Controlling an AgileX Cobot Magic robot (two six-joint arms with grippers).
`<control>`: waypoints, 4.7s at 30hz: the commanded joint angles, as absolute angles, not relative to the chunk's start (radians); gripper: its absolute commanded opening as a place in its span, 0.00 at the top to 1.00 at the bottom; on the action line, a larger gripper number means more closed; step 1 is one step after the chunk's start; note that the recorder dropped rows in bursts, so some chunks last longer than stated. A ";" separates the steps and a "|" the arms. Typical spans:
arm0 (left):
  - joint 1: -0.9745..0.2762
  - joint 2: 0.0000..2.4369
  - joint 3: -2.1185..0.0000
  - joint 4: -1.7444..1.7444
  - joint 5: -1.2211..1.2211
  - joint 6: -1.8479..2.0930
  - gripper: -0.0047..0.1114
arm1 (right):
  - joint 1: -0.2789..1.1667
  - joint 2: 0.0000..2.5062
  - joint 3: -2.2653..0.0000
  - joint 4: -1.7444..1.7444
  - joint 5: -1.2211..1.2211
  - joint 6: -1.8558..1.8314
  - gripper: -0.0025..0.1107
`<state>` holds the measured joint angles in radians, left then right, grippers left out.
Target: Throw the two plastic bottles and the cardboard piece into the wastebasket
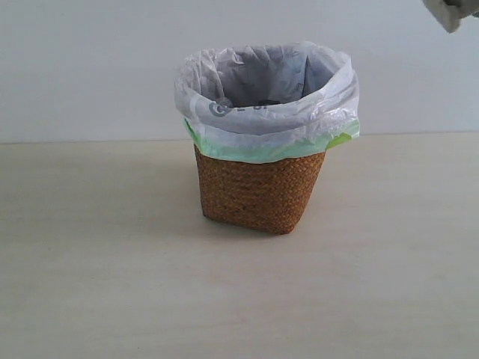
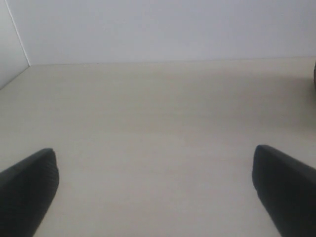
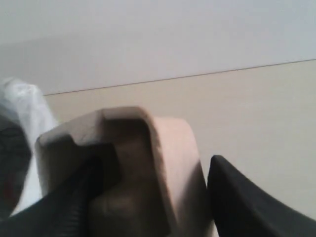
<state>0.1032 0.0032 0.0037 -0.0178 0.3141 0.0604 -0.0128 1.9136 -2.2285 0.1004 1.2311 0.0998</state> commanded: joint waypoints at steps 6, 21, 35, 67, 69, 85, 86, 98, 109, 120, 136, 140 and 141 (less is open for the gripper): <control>0.107 0.000 0.000 -0.018 0.308 0.052 0.03 | -0.016 1.873 -2.223 -0.257 1.221 0.233 0.98; 0.107 0.000 0.000 -0.018 0.308 0.052 0.03 | 0.134 1.942 -2.175 0.671 1.221 -0.073 0.06; 0.107 0.000 0.000 -0.018 0.308 0.052 0.03 | 0.197 1.893 -2.175 0.373 1.221 -0.010 0.24; 0.107 0.000 0.000 -0.018 0.308 0.052 0.03 | 0.220 1.419 -1.715 0.377 1.062 -0.175 0.98; 0.107 0.000 0.000 -0.018 0.308 0.052 0.03 | 0.220 1.334 -1.623 0.377 0.963 -0.184 0.98; 0.107 0.000 0.000 -0.018 0.308 0.052 0.03 | 0.220 0.799 -1.184 0.382 0.774 -0.245 0.98; 0.107 0.000 0.000 -0.018 0.308 0.052 0.03 | 0.220 0.765 -1.165 0.382 0.769 -0.245 0.98; 0.107 0.000 0.000 -0.018 0.308 0.052 0.03 | 0.220 0.391 -0.948 0.380 0.718 -0.245 0.98; 0.107 0.000 0.000 -0.018 0.308 0.052 0.03 | 0.220 0.064 -0.669 0.372 0.527 -0.243 0.98; 0.107 0.000 0.000 -0.018 0.308 0.052 0.03 | 0.218 0.003 -0.423 0.366 0.408 -0.158 0.98; 0.107 0.000 0.000 -0.018 0.308 0.052 0.03 | 0.218 0.003 -0.423 0.366 0.408 -0.155 0.98; 0.107 0.000 0.000 -0.018 0.308 0.052 0.03 | 0.218 0.003 -0.423 0.366 0.408 -0.155 0.98; 0.107 0.000 0.000 -0.018 0.308 0.052 0.03 | 0.218 0.003 -0.423 0.366 0.408 -0.155 0.98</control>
<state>0.1032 0.0032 0.0037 -0.0178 0.3141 0.0604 0.2195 0.0070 -0.4279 0.3735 0.4091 -0.1561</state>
